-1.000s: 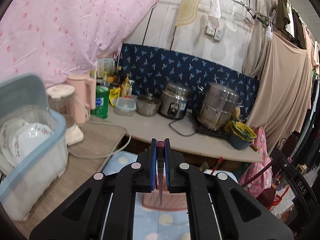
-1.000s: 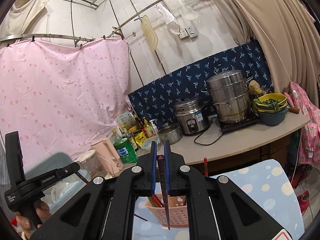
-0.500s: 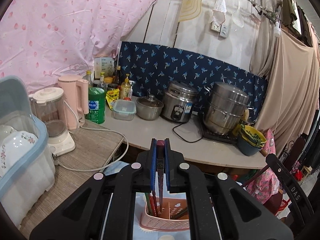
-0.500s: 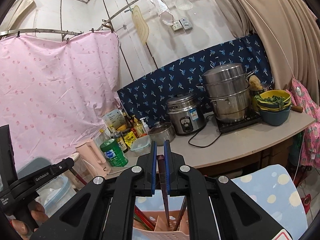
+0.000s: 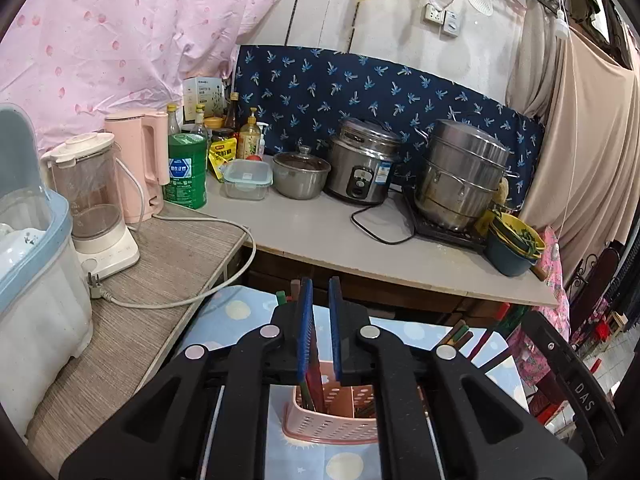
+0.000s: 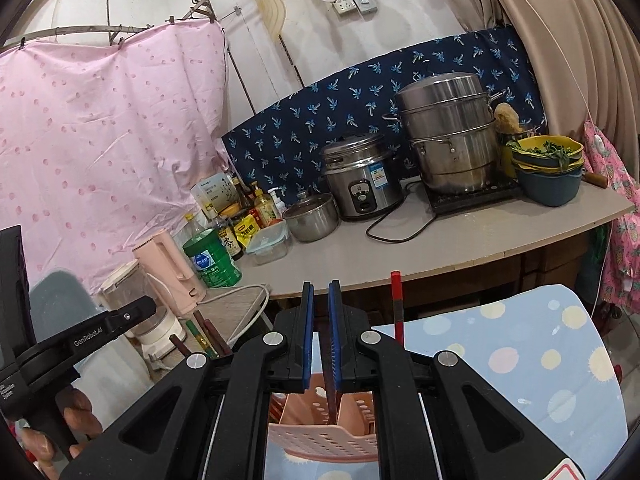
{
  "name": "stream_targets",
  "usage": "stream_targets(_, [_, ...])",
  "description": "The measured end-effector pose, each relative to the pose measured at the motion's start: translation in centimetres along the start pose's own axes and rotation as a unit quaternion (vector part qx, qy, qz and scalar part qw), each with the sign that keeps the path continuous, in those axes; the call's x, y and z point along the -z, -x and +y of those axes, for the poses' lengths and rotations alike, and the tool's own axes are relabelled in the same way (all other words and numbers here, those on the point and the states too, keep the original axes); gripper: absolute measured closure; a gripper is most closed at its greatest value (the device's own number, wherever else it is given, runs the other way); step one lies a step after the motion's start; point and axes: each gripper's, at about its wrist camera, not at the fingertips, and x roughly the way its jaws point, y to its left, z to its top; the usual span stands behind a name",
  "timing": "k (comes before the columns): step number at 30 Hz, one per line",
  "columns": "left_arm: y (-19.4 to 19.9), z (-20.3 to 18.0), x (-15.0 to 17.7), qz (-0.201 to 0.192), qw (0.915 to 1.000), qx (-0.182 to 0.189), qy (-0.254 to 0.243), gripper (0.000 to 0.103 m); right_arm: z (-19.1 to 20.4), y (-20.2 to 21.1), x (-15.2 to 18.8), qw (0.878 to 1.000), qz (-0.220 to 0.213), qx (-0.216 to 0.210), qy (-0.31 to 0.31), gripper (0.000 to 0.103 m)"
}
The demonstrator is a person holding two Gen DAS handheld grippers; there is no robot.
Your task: Organize utensils
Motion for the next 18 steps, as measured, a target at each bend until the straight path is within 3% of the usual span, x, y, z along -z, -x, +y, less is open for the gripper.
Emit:
stream_targets(8, [1.1,0.4,1.0,-0.003,0.9998,-0.016,-0.01,0.07,0.3,1.5,0.1,1.0,-0.001,0.0,0.008,0.092])
stream_targets(18, [3.6,0.4,3.3,0.001,0.9987,-0.035,-0.036,0.065,1.0,4.3,1.8,1.0,0.01,-0.004,0.02,0.091])
